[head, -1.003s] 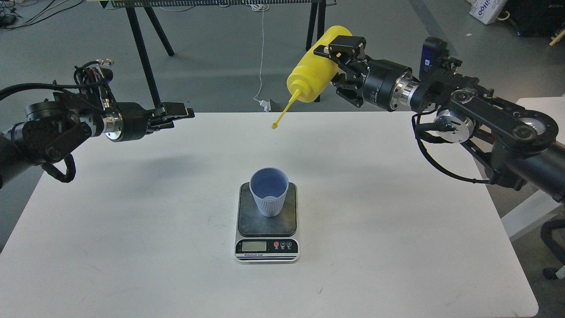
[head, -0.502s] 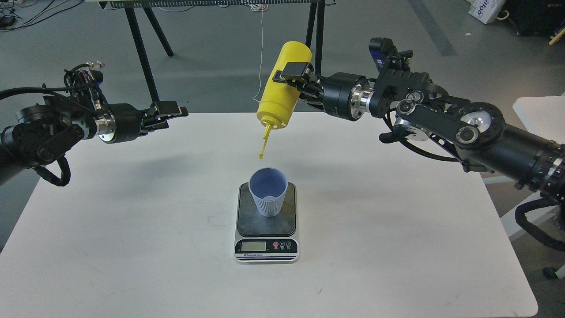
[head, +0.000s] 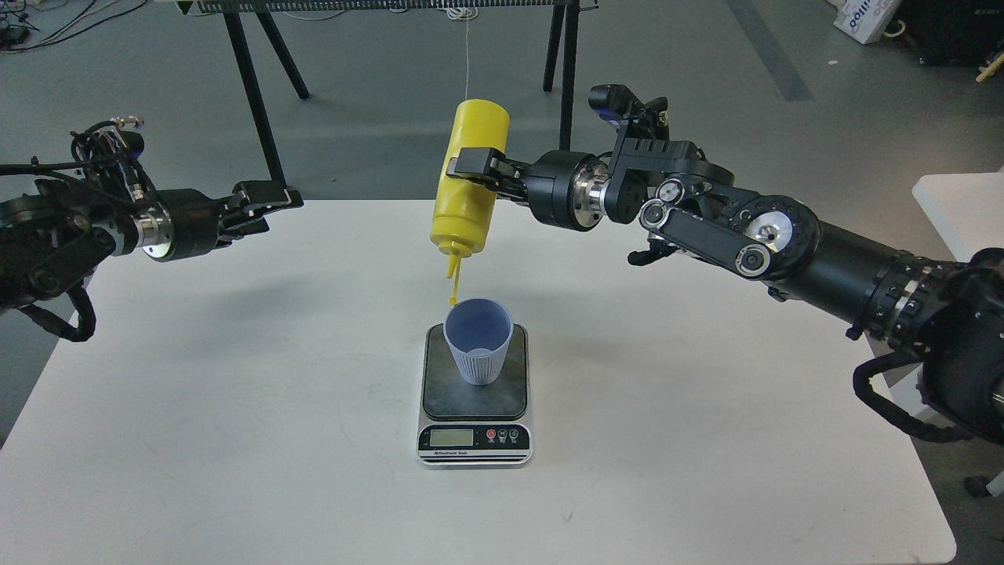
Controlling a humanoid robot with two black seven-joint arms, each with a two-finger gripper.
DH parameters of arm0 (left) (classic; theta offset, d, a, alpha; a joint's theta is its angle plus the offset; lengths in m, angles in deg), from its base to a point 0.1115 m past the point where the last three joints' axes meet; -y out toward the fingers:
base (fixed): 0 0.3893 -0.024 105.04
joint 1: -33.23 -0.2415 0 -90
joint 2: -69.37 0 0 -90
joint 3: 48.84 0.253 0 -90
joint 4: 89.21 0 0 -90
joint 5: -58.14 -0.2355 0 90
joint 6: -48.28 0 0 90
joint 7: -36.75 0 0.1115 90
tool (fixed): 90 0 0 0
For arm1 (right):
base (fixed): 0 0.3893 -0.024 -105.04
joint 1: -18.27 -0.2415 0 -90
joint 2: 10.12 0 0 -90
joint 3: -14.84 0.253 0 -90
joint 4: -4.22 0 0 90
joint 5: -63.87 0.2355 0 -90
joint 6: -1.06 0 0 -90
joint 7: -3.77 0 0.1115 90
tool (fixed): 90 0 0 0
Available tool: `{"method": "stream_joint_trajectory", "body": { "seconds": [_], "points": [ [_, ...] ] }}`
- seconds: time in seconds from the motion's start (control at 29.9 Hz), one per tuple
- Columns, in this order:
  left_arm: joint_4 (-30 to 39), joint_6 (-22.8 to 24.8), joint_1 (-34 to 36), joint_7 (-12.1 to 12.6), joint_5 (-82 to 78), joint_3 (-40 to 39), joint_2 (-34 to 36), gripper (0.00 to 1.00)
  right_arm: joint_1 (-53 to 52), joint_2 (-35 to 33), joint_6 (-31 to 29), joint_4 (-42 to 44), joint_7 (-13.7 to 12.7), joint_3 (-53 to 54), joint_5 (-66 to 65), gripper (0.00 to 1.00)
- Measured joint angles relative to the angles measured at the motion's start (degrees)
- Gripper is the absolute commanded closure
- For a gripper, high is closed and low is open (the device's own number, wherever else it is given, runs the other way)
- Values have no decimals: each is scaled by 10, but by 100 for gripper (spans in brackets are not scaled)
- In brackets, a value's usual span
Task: Pour seasoning into cup on scale with both arms
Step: 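Hold the inverted yellow bottle over the blue cup to pour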
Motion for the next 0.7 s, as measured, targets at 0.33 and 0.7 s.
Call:
{"method": "stream_joint_trajectory", "body": {
  "seconds": [0.33, 0.7],
  "points": [
    [0, 0, -1, 0, 0, 0, -2, 20, -11, 5, -3, 3, 0, -12, -7, 98],
    [2, 0, -2, 0, 0, 0, -6, 20, -13, 1, 1, 13, 1, 1, -1, 98]
  ]
}}
